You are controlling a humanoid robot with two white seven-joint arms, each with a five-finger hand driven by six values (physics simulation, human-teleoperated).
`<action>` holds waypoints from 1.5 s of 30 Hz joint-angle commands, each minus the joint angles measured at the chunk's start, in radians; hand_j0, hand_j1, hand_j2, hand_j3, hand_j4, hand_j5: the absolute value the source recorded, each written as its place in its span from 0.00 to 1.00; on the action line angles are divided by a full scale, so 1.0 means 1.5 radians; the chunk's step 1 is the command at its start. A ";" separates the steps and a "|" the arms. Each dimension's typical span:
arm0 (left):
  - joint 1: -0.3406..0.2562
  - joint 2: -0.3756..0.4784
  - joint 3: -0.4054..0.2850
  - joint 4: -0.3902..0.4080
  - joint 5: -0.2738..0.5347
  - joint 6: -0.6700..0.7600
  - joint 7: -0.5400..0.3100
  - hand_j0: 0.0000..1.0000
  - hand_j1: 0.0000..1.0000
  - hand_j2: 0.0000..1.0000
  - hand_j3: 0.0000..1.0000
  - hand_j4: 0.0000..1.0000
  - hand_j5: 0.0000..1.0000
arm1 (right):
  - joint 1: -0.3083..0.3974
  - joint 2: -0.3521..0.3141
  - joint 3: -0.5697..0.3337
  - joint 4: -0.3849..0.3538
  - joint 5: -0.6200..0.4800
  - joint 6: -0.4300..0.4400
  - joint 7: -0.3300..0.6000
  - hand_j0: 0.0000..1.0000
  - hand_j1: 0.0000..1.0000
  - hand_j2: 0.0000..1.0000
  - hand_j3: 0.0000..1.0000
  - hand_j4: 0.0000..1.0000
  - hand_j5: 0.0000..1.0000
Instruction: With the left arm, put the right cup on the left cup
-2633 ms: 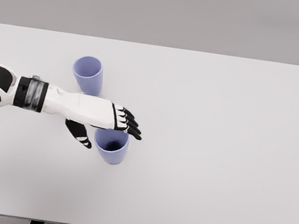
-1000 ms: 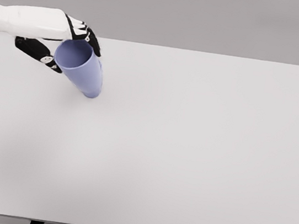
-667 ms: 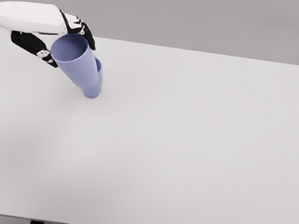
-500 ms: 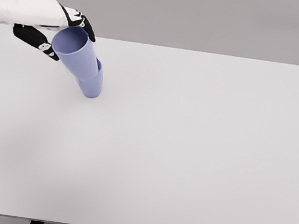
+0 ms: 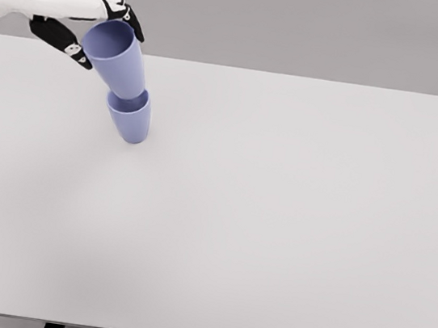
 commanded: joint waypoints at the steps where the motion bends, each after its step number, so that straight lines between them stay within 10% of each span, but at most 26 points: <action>1: 0.000 -0.009 -0.011 0.022 0.001 0.001 0.001 0.49 0.49 0.49 0.49 0.49 0.49 | 0.000 0.000 0.000 0.000 0.000 0.000 0.000 1.00 1.00 1.00 1.00 1.00 1.00; 45: 0.001 -0.020 -0.022 0.036 -0.010 0.001 0.005 0.50 0.50 0.50 0.50 0.50 0.50 | 0.000 0.000 0.000 0.000 0.000 0.000 0.000 1.00 1.00 1.00 1.00 1.00 1.00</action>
